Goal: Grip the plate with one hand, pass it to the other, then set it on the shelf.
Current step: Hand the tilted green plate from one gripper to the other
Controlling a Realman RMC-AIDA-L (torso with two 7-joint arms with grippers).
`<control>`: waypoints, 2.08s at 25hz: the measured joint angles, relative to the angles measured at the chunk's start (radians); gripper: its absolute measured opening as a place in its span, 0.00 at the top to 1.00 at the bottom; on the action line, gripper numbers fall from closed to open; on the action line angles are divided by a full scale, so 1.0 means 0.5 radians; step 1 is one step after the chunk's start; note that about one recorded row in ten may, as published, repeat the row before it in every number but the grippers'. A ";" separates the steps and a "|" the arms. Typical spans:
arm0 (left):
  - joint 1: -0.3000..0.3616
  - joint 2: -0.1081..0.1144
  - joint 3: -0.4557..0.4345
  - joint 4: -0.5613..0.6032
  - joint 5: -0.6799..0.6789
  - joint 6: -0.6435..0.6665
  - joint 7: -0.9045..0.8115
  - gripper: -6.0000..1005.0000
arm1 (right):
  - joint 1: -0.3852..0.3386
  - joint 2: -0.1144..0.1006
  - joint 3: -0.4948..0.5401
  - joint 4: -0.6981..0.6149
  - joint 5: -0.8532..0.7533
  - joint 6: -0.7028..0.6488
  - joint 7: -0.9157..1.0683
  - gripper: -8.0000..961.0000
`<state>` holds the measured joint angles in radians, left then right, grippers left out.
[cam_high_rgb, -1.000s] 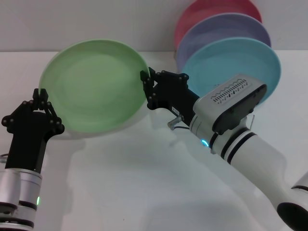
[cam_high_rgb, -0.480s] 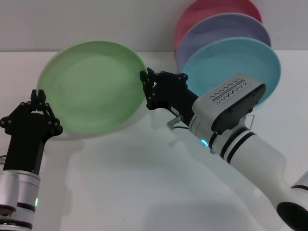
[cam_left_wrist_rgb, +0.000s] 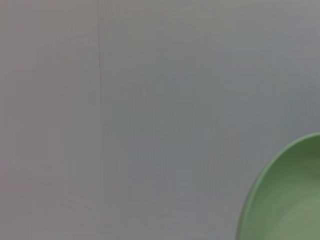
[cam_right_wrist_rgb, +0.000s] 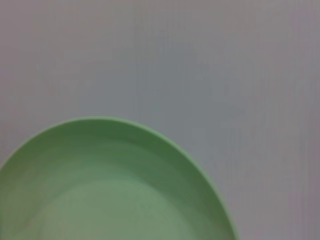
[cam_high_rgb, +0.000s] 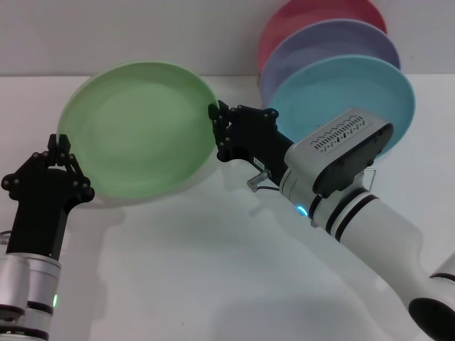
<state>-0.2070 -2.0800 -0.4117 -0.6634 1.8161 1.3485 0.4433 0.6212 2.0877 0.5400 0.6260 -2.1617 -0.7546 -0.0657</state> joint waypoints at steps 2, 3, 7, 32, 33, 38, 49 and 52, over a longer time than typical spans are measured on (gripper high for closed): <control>0.000 0.000 0.002 0.000 0.000 0.000 0.000 0.96 | 0.000 0.000 0.000 0.002 -0.003 0.000 0.002 0.94; 0.000 0.000 0.002 0.000 0.000 0.000 0.000 0.96 | 0.000 0.000 0.000 0.005 -0.004 0.000 0.002 0.94; 0.000 0.000 0.004 -0.001 0.000 0.000 0.000 0.96 | 0.000 0.000 0.000 0.010 -0.001 0.000 0.003 0.94; -0.006 0.008 0.024 0.005 0.044 -0.008 -0.002 0.96 | -0.003 0.005 0.008 0.008 0.010 0.015 0.018 0.97; -0.006 0.010 0.025 0.005 0.056 -0.011 -0.003 0.96 | -0.003 0.005 0.009 0.008 0.010 0.015 0.018 0.97; 0.000 0.015 0.029 0.005 0.081 -0.012 -0.023 0.94 | -0.003 0.006 0.021 0.010 0.010 0.016 0.015 0.97; 0.006 0.017 0.013 0.004 0.087 -0.002 -0.025 0.65 | 0.000 0.007 0.027 0.003 0.007 0.016 0.015 0.97; 0.012 0.018 0.008 0.003 0.084 0.022 -0.030 0.56 | 0.000 0.007 0.029 0.000 0.007 0.016 0.014 0.97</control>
<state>-0.2009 -2.0711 -0.4078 -0.6619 1.8583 1.3595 0.4283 0.6212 2.0912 0.5545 0.6262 -2.1584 -0.7468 -0.0586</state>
